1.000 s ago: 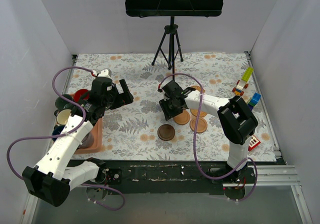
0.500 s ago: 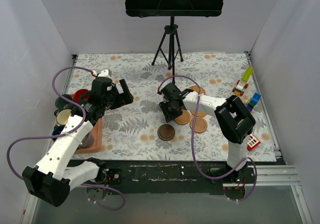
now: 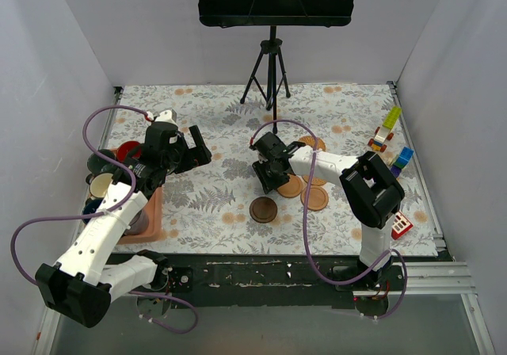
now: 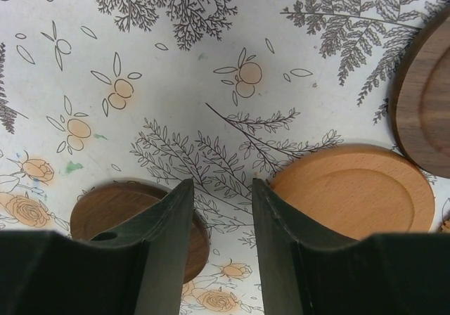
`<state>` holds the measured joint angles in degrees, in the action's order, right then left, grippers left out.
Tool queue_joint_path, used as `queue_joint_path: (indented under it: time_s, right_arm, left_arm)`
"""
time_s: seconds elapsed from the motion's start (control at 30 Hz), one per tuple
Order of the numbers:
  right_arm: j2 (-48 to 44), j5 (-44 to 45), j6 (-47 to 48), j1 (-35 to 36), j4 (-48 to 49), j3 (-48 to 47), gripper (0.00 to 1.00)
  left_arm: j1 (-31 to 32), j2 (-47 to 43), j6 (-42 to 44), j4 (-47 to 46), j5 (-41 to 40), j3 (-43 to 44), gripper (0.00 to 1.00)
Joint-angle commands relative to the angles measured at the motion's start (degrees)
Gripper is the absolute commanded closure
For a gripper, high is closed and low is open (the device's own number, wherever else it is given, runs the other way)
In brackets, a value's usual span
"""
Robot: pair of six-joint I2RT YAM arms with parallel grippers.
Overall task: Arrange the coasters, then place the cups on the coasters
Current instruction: Move the coaster to the center of the board.
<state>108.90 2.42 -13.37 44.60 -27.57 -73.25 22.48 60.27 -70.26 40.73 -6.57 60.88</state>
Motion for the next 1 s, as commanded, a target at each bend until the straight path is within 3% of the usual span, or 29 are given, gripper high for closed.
queue_joint_path:
  time_s: [0.0,0.57,0.97]
  right_arm:
    - [-1.59,2.86,-0.26,-0.13,-3.19,1.45,0.53]
    - [-1.68,2.95,0.44,-0.13,-2.57,0.75,0.53]
    - [-2.02,-5.31,5.89,2.33,-0.99,-8.04,0.41]
  left_arm:
    - [0.20,-1.12,0.83,0.05,-0.11,0.11,0.02]
    - [0.11,-1.03,0.83,0.14,-0.29,0.11,0.02]
    - [0.11,-1.39,0.74,0.23,-1.08,0.46,0.02]
